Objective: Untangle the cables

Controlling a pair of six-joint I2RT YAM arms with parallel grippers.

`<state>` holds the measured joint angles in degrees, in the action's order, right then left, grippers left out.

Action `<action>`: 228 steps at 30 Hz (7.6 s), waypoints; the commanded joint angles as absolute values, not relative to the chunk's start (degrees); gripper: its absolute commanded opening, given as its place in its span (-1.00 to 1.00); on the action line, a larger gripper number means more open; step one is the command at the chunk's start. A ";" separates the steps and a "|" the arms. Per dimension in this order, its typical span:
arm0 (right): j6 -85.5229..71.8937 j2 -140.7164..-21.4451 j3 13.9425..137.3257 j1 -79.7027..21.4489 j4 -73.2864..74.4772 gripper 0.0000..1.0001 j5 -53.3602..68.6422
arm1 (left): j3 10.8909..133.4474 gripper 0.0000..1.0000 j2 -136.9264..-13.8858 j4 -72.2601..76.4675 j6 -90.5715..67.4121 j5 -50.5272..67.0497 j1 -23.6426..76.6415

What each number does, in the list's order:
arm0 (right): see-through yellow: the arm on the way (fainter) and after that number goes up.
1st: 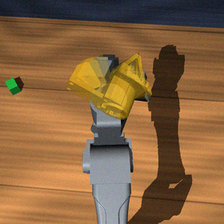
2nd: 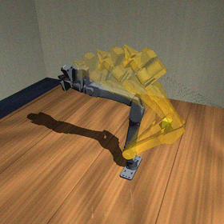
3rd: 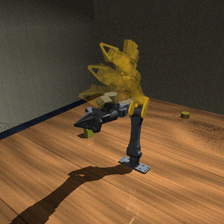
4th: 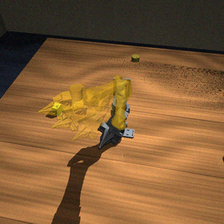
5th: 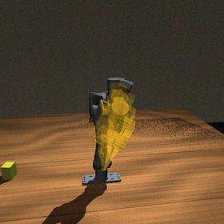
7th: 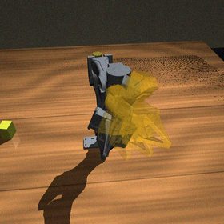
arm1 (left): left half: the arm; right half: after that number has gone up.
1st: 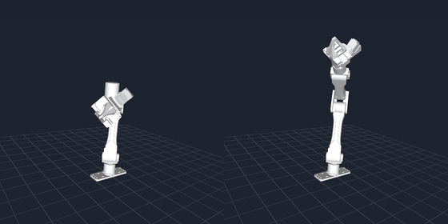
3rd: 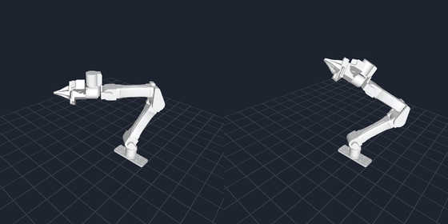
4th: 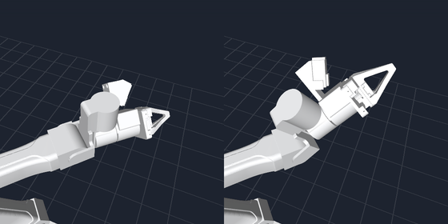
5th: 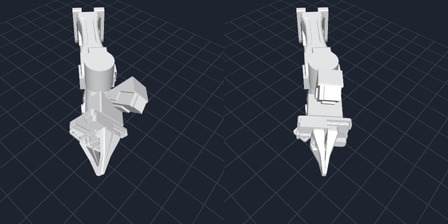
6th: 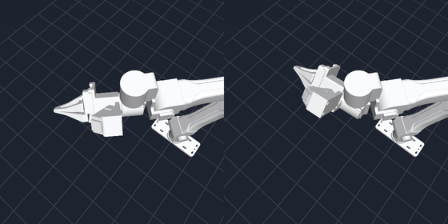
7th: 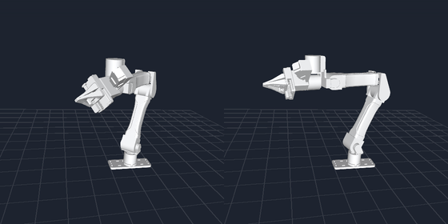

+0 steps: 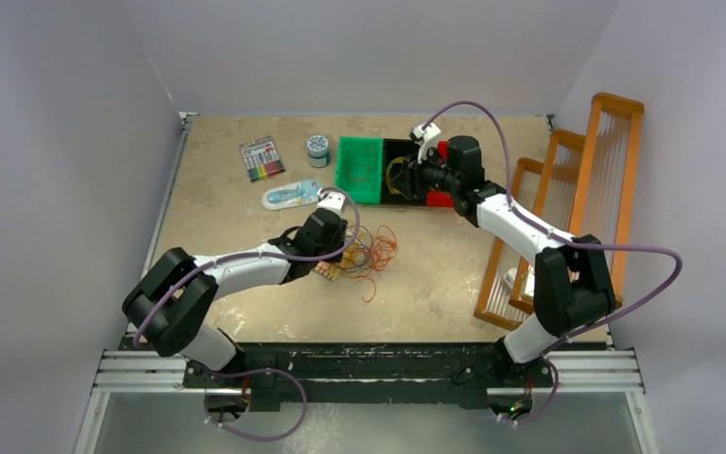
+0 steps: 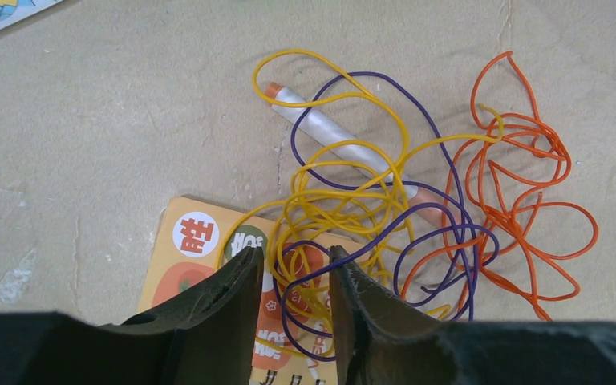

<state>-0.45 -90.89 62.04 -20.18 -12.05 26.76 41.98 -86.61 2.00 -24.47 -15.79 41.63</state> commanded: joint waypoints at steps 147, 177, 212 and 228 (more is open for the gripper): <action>-25.66 -117.51 36.17 -37.76 -81.32 -0.03 24.43 | 130.26 -1.00 -86.78 -8.74 7.37 -29.52 41.15; -25.22 -117.25 35.78 -37.78 -78.52 0.34 24.63 | 140.93 -1.00 -95.04 14.23 31.54 -28.52 41.16; -13.96 -80.24 40.01 -37.72 -54.11 0.37 19.47 | 116.69 -1.00 -81.08 13.96 24.05 -33.47 41.15; -5.88 -72.49 45.03 -37.72 -46.73 0.47 14.62 | 113.70 -1.00 -78.17 11.42 20.13 -31.43 41.22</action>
